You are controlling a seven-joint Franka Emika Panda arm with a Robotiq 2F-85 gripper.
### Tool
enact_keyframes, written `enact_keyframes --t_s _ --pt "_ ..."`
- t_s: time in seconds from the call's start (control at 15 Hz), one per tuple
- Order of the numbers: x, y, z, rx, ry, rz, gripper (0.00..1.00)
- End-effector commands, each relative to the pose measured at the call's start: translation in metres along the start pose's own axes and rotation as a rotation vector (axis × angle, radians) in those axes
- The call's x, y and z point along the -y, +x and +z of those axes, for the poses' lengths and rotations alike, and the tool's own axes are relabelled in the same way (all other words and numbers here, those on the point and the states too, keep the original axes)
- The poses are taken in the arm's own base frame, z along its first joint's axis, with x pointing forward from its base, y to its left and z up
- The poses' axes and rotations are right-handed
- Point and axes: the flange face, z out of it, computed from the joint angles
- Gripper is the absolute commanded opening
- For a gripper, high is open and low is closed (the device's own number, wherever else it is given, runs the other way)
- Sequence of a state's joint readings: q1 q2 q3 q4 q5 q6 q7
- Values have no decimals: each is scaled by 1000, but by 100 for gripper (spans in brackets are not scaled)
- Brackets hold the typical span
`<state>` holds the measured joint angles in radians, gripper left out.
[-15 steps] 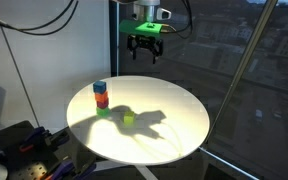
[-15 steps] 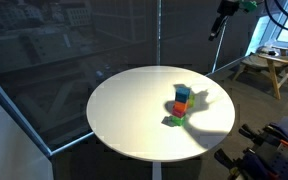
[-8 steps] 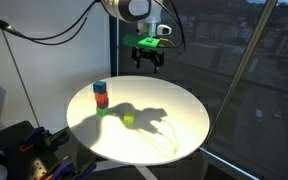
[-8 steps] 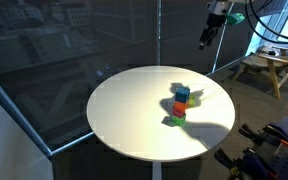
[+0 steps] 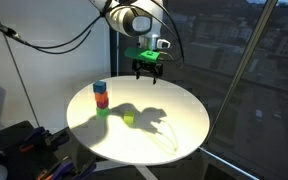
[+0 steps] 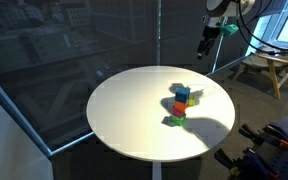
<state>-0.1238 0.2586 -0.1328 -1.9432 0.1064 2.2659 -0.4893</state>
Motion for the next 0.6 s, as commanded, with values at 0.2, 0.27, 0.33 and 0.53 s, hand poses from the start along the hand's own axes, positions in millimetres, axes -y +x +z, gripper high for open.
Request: enact_keyframes --t_s 0.2,0.27,0.33,0.53 --pt "-2 -5 12 45 -46 -219 100" --pt "-1 -6 13 49 -50 -250 100" --pt "1 -6 16 52 -54 -273 100" --pt "8 -6 28 54 -52 -327 100"
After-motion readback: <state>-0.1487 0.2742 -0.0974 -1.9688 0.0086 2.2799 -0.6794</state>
